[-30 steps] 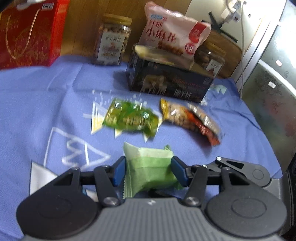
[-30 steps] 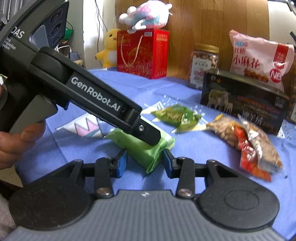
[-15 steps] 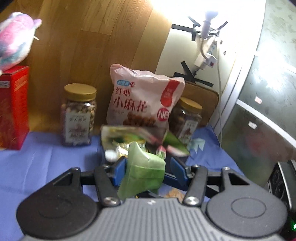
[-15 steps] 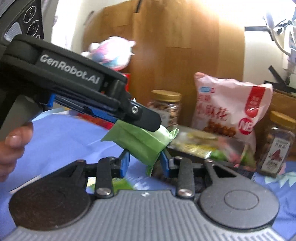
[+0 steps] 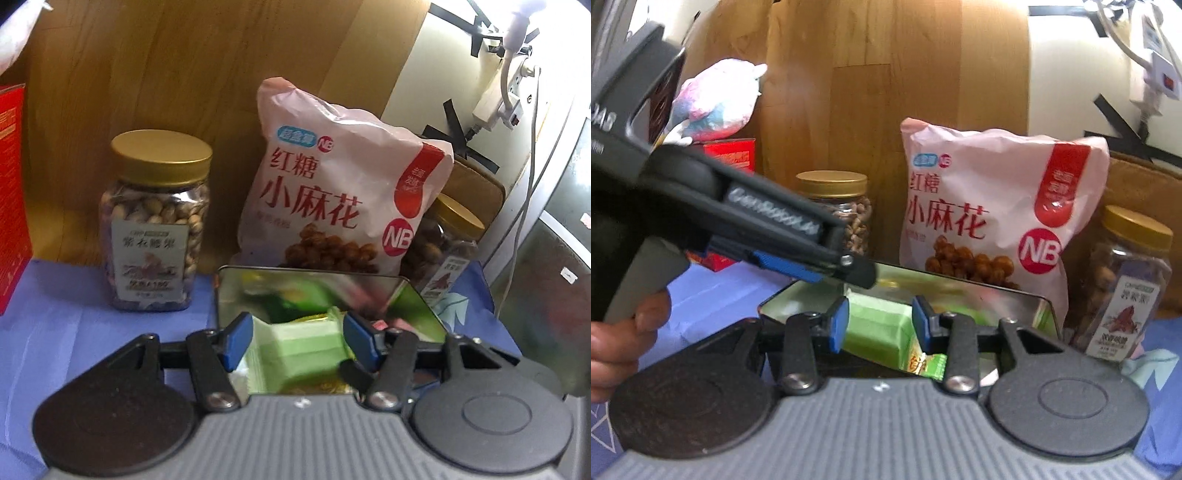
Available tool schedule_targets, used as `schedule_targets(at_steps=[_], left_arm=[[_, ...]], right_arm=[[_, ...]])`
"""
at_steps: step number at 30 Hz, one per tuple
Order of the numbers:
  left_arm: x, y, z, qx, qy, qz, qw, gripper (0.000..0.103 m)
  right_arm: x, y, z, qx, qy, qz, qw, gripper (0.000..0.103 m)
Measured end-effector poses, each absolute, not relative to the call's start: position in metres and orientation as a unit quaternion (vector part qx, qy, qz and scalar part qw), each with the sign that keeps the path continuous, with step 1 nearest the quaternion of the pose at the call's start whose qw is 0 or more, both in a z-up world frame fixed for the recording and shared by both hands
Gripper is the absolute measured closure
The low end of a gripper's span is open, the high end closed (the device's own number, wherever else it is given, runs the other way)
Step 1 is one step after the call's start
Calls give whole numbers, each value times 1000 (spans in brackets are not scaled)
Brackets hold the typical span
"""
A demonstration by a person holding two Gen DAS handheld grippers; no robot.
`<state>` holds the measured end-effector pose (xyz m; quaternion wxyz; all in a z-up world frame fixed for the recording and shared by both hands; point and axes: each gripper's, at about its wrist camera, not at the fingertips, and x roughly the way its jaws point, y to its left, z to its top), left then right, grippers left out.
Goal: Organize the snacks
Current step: 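Carry the green cake packet into the tin box and open the left gripper, then reach the left gripper to the green pickle bag and grasp it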
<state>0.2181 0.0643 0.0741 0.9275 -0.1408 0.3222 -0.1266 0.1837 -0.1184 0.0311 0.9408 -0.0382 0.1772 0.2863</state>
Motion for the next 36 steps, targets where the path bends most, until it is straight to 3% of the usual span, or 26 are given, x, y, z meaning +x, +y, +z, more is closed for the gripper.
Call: schedule_targets(at_steps=[5, 9, 17, 19, 22, 26, 31, 36], left_arm=[[177, 98, 83, -167, 284, -132, 935, 43], [138, 129, 67, -185, 303, -116, 928, 42], [87, 159, 18, -249, 361, -91, 894, 42], [80, 157, 14, -246, 364, -92, 893, 42], [72, 154, 10, -248, 370, -98, 890, 42], [64, 147, 7, -246, 376, -114, 886, 40], [47, 126, 6, -234, 388, -165, 876, 40], [21, 115, 7, -231, 390, -183, 872, 40]], right_arm=[[163, -137, 36, 17, 188, 325, 927, 62], [133, -129, 26, 7, 238, 419, 876, 45], [112, -62, -12, -110, 299, 433, 843, 26], [110, -58, -15, -105, 294, 433, 846, 27], [104, -56, -12, -102, 293, 434, 846, 37], [66, -61, -12, -145, 242, 448, 849, 42], [19, -80, -13, -190, 191, 496, 825, 41], [13, -109, -11, -142, 224, 468, 843, 28]])
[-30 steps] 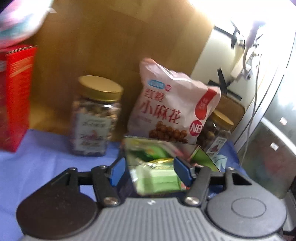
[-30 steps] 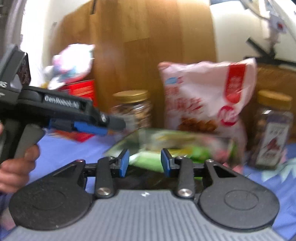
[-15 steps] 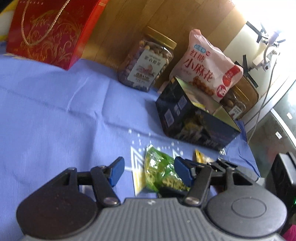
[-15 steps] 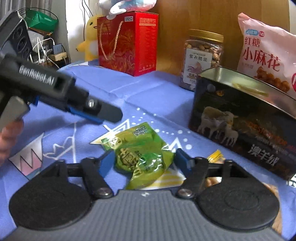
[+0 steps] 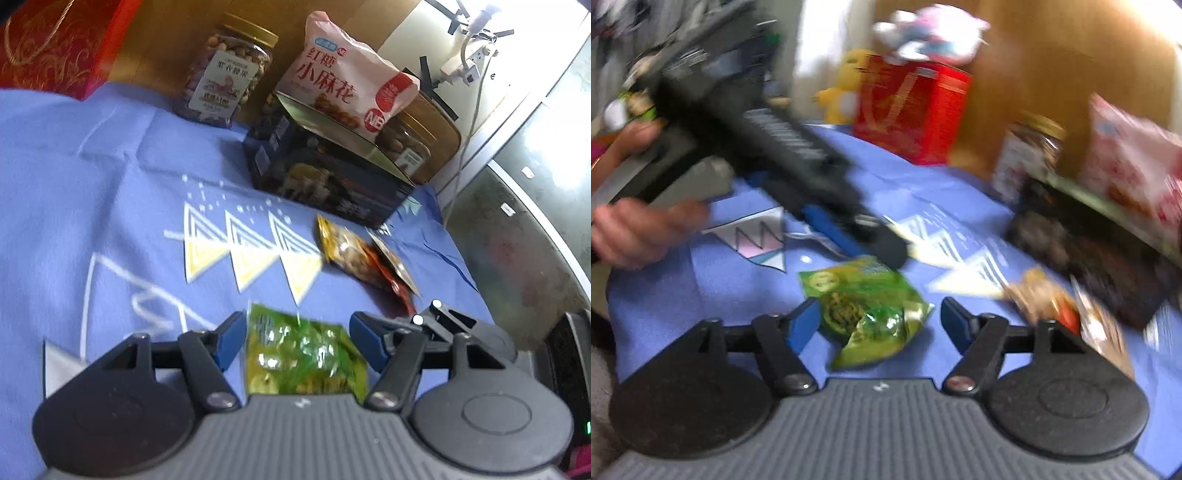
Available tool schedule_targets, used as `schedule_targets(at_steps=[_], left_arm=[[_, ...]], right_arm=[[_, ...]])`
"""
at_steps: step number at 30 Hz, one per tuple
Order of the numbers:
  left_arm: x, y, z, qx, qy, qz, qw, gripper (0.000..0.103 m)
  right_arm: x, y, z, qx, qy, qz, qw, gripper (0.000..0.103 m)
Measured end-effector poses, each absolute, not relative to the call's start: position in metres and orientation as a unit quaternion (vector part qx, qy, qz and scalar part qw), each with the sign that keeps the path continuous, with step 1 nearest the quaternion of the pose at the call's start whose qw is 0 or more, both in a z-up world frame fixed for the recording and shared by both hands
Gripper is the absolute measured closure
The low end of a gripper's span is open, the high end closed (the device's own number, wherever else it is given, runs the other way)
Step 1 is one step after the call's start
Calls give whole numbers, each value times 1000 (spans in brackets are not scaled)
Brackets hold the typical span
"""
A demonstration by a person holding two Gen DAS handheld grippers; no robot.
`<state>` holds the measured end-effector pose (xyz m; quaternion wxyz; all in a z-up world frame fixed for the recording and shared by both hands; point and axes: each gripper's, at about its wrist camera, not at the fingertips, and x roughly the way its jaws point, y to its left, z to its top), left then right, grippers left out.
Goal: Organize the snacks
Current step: 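Reach the left gripper to the green pickle bag and grasp it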
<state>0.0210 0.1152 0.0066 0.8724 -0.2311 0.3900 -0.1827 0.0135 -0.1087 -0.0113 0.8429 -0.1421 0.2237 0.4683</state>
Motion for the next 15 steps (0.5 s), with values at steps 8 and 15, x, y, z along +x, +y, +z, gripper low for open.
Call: schedule_targets(at_steps=[8, 15], left_arm=[[-2, 116, 3, -262, 401, -197, 856, 39], [-8, 106, 4, -272, 396, -205, 852, 36]], right_arm=[[6, -127, -18, -87, 272, 445, 849, 39], [-7, -121, -15, -86, 234, 438, 864, 63]])
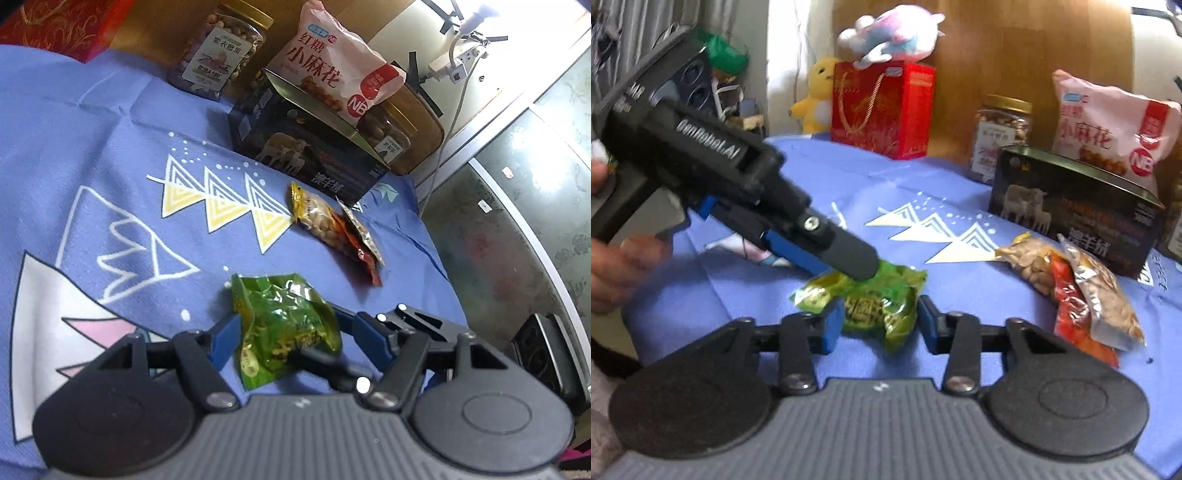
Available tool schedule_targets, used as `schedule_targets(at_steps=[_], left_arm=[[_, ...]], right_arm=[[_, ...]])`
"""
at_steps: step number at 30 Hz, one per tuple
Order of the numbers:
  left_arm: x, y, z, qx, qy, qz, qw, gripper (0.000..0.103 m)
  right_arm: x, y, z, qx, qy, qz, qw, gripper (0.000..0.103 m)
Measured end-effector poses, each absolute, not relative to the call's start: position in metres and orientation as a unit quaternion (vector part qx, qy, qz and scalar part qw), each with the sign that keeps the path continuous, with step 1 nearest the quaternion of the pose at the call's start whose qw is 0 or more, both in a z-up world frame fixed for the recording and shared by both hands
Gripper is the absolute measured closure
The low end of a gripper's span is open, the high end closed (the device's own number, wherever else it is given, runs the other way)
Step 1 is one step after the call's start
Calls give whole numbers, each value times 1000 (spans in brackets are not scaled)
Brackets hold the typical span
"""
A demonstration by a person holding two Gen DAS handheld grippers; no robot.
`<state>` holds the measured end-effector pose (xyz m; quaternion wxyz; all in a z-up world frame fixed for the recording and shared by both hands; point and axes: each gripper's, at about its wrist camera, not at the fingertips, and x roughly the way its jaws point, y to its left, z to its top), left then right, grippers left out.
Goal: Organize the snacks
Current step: 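Reach the left gripper to the green pickle bag and grasp it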
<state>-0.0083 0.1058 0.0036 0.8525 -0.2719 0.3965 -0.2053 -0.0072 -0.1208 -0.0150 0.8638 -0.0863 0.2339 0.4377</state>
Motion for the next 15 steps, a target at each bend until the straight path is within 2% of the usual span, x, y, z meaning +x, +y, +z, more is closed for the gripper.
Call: schedule_targets(at_steps=[11, 15], left_arm=[[14, 62, 2, -236, 400, -252, 849, 36], [20, 53, 3, -215, 402, -254, 853, 35]], right_arm=[[2, -161, -17, -28, 257, 382, 887, 66], [7, -183, -21, 8, 294, 374, 880, 58]])
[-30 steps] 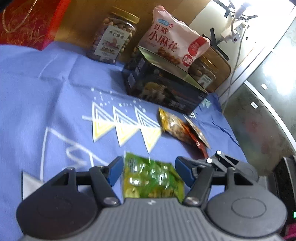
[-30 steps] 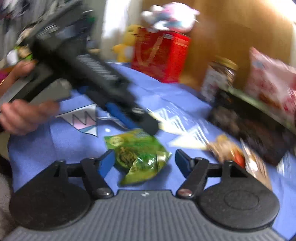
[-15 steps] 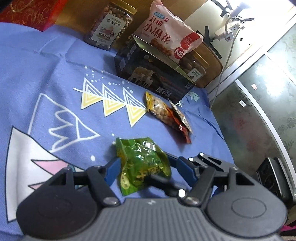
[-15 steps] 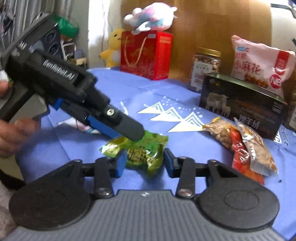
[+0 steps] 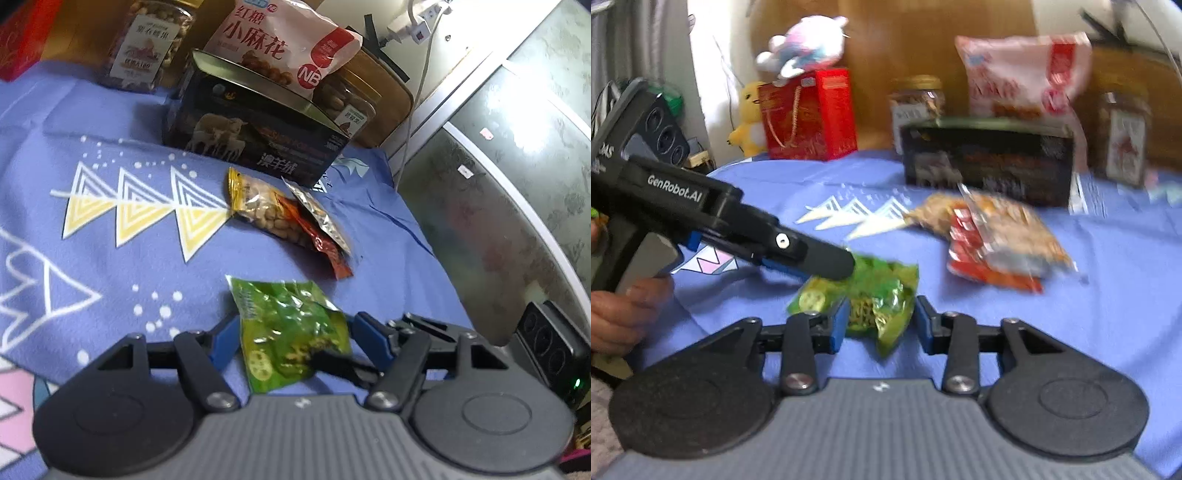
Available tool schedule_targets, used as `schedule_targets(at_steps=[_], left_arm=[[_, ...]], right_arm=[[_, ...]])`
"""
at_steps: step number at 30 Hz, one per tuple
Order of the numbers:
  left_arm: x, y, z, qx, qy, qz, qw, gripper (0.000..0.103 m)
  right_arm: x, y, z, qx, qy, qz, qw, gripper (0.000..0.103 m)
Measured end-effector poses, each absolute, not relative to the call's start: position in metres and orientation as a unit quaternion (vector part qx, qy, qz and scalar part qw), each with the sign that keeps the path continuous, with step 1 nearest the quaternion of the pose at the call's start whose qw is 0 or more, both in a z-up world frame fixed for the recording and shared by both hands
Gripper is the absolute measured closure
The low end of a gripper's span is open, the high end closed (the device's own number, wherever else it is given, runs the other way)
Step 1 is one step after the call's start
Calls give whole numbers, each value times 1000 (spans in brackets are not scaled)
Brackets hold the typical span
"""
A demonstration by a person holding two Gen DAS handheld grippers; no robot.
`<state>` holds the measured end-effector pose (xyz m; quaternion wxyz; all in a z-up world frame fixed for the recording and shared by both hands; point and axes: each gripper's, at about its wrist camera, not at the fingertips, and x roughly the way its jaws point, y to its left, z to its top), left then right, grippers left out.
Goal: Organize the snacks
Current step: 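Reach the left gripper to the green pickle bag and grasp it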
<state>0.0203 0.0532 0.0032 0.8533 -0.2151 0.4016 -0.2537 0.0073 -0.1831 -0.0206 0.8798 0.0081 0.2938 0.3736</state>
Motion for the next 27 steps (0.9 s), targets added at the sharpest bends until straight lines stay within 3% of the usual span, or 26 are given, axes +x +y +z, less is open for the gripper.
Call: schedule_targets(at_steps=[5, 10, 11, 12, 14, 21, 23, 27], left_arm=[[20, 50, 6, -196, 413, -263, 850, 37], [17, 47, 7, -198, 408, -258, 853, 43], [18, 49, 8, -207, 407, -264, 849, 50], [19, 51, 11, -227, 405, -288, 838, 56], [21, 49, 26, -229, 390, -304, 839, 56], [36, 39, 48, -172, 374, -288, 865, 55], [35, 53, 48, -178, 373, -267, 871, 45], [32, 78, 33, -198, 400, -232, 864, 36]], right_arm=[[-5, -181, -22, -17, 284, 383, 879, 57], [-8, -167, -20, -54, 258, 388, 883, 65], [-9, -168, -18, -50, 251, 389, 885, 75], [-8, -172, -14, -40, 241, 392, 887, 79], [-5, -173, -5, -26, 228, 397, 889, 86], [7, -155, -6, -68, 221, 383, 895, 87], [10, -163, -11, -56, 235, 382, 892, 87], [9, -173, -18, -37, 244, 384, 890, 87]])
